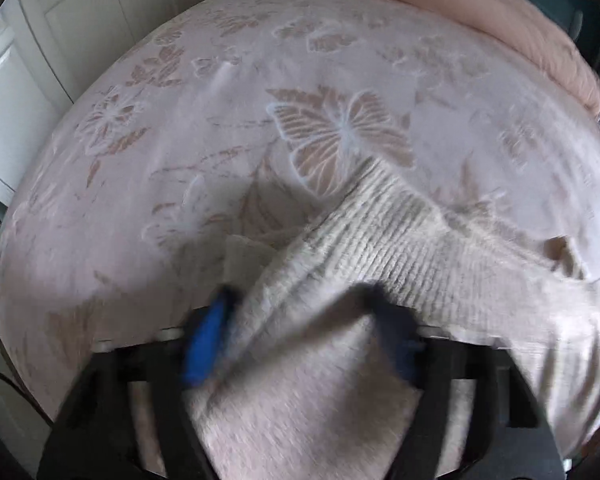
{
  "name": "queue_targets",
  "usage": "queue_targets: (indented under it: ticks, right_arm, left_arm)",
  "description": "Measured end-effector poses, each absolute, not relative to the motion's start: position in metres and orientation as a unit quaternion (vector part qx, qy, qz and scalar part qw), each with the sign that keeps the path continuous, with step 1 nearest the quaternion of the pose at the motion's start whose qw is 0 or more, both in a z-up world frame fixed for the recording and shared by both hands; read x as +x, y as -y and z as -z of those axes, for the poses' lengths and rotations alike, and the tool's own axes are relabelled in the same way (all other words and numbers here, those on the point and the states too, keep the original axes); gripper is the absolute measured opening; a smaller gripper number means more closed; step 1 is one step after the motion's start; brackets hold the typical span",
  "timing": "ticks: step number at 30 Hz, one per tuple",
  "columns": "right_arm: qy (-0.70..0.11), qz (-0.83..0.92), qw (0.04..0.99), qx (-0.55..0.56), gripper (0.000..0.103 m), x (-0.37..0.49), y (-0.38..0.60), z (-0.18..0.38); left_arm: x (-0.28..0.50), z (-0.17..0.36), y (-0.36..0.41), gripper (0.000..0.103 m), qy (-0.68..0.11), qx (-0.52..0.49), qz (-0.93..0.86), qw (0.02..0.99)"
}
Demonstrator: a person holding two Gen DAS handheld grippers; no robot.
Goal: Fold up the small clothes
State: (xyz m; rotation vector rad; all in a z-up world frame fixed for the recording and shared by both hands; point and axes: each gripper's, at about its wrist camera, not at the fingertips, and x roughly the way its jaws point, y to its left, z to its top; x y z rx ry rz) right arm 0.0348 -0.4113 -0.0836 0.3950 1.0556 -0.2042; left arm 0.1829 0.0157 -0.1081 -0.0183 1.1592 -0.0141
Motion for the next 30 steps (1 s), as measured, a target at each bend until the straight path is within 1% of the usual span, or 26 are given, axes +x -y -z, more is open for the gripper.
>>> queue_targets:
  ticks: [1, 2, 3, 5, 6, 7, 8, 9, 10, 12, 14, 15, 16, 17, 19, 22, 24, 27, 30]
  right_arm:
    - [-0.498, 0.098, 0.840, 0.191, 0.007, 0.033, 0.412, 0.083]
    - [-0.475, 0.095, 0.855, 0.186, 0.007, 0.033, 0.410, 0.068]
    - [-0.456, 0.090, 0.867, 0.178, 0.007, 0.030, 0.407, 0.055]
    - [-0.422, 0.092, 0.887, 0.164, 0.007, 0.026, 0.402, 0.036]
    - [-0.418, 0.099, 0.889, 0.158, 0.009, 0.028, 0.403, 0.038]
    - [-0.439, 0.104, 0.879, 0.151, 0.014, 0.035, 0.406, 0.051]
    - [-0.477, 0.115, 0.860, 0.144, 0.015, 0.043, 0.410, 0.070]
    - [-0.502, 0.131, 0.843, 0.141, 0.015, 0.047, 0.413, 0.081]
    - [-0.504, 0.145, 0.837, 0.157, 0.015, 0.043, 0.416, 0.084]
    - [-0.445, 0.152, 0.867, 0.166, 0.016, 0.023, 0.407, 0.058]
    - [-0.398, 0.140, 0.896, 0.140, 0.016, 0.004, 0.382, 0.029]
    - [-0.389, 0.109, 0.904, 0.138, 0.016, 0.000, 0.366, 0.021]
    - [-0.395, 0.063, 0.906, 0.138, 0.011, 0.000, 0.341, 0.018]
    - [-0.408, 0.026, 0.903, 0.135, 0.009, 0.003, 0.320, 0.022]
    - [-0.436, -0.039, 0.890, 0.129, 0.006, 0.014, 0.280, 0.040]
    - [-0.475, -0.062, 0.872, 0.098, 0.005, 0.032, 0.249, 0.074]
    - [-0.484, -0.039, 0.869, 0.096, 0.000, 0.034, 0.263, 0.090]
    - [-0.468, 0.027, 0.873, 0.136, 0.000, 0.010, 0.320, 0.081]
    - [-0.464, 0.118, 0.861, 0.171, 0.002, -0.031, 0.384, 0.078]
  left_arm:
    - [0.182, 0.108, -0.018, 0.034, -0.544, -0.019, 0.010, 0.839]
    - [0.179, 0.101, -0.021, 0.027, -0.533, -0.034, 0.017, 0.845]
    - [0.176, 0.095, -0.023, 0.022, -0.524, -0.031, 0.012, 0.851]
    - [0.177, 0.089, -0.024, 0.022, -0.504, -0.010, -0.016, 0.864]
    - [0.182, 0.093, -0.024, 0.025, -0.507, 0.000, -0.028, 0.861]
    - [0.187, 0.099, -0.024, 0.025, -0.518, 0.004, -0.033, 0.855]
    - [0.193, 0.111, -0.023, 0.026, -0.538, 0.005, -0.032, 0.842]
    - [0.193, 0.112, -0.023, 0.026, -0.539, 0.006, -0.034, 0.842]
    - [0.189, 0.106, -0.023, 0.027, -0.529, 0.006, -0.035, 0.848]
    - [0.174, 0.082, -0.021, 0.029, -0.509, 0.001, -0.023, 0.861]
    - [0.150, 0.055, -0.015, 0.040, -0.481, -0.015, 0.007, 0.876]
    - [0.136, 0.046, -0.008, 0.048, -0.469, -0.014, 0.023, 0.883]
    - [0.129, 0.042, 0.001, 0.052, -0.463, -0.009, 0.036, 0.886]
    - [0.118, 0.042, 0.015, 0.053, -0.462, 0.002, 0.053, 0.885]
    - [0.105, 0.060, 0.044, 0.053, -0.485, 0.020, 0.084, 0.871]
    - [0.105, 0.097, 0.061, 0.054, -0.525, 0.028, 0.068, 0.848]
    - [0.105, 0.106, 0.058, 0.054, -0.525, 0.028, 0.054, 0.849]
    - [0.103, 0.102, 0.047, 0.056, -0.526, 0.020, 0.049, 0.849]
    - [0.105, 0.106, 0.039, 0.061, -0.528, 0.021, 0.045, 0.848]
